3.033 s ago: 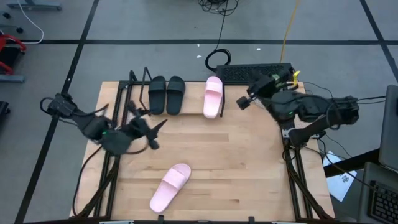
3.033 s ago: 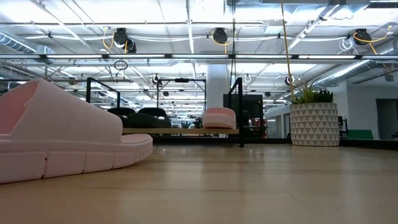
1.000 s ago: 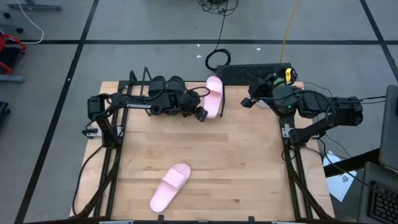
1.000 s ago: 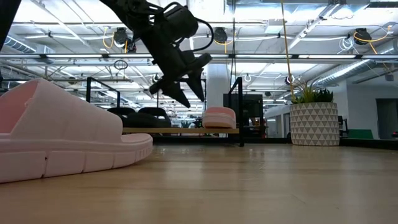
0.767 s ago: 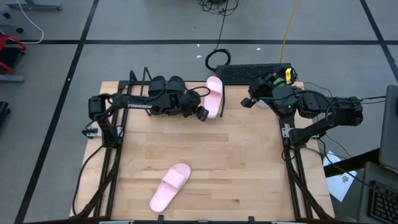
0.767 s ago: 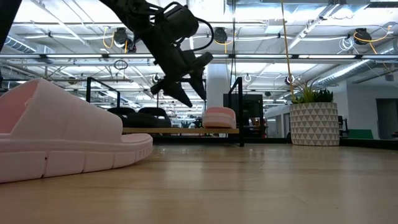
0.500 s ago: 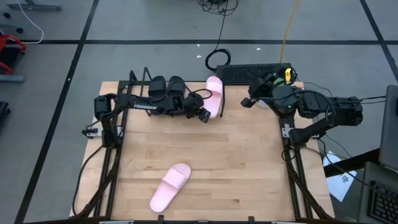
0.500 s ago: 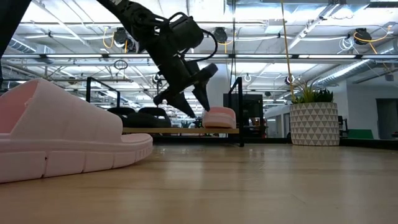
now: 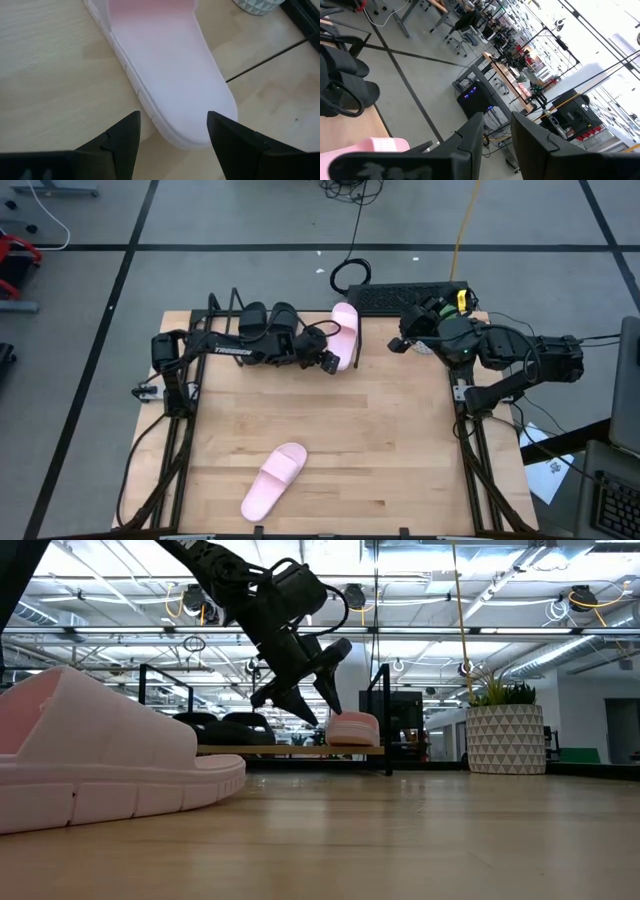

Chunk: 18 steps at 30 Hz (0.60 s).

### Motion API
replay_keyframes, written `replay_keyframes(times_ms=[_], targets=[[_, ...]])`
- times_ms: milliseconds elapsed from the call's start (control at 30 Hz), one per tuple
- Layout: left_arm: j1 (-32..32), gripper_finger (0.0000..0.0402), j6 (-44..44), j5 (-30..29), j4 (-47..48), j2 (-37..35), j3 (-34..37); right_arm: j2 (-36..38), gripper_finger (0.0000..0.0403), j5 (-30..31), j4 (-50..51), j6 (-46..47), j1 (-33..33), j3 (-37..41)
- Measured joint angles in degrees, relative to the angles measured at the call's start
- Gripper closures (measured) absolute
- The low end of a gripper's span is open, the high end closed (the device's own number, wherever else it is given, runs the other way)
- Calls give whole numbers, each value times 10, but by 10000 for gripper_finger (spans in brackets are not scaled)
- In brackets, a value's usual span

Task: Pick and place slides into the shelf
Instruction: Adjust the pink slipper on the shelf

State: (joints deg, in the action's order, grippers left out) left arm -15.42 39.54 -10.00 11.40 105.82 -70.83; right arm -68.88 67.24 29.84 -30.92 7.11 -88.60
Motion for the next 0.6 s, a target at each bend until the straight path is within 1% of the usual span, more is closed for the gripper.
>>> replay_keyframes(times_ms=[100, 200, 267, 333, 400, 600], targets=[[0, 174, 1, 13, -14, 0, 0, 0, 312, 0, -1, 0, 0, 0], [1, 174, 0, 14, -27, 8, -1, 0, 312, 0, -1, 0, 0, 0], [0, 174, 2, 20, -20, 14, -1, 0, 312, 0, -1, 0, 0, 0], [0, 174, 7, 26, -35, 25, -1, 0, 312, 0, -1, 0, 0, 0], [0, 174, 14, 31, -24, 29, -1, 0, 312, 0, 0, 0, 0, 0], [2, 174, 28, 46, -63, 39, 0, 0, 312, 0, -1, -2, 0, 0]])
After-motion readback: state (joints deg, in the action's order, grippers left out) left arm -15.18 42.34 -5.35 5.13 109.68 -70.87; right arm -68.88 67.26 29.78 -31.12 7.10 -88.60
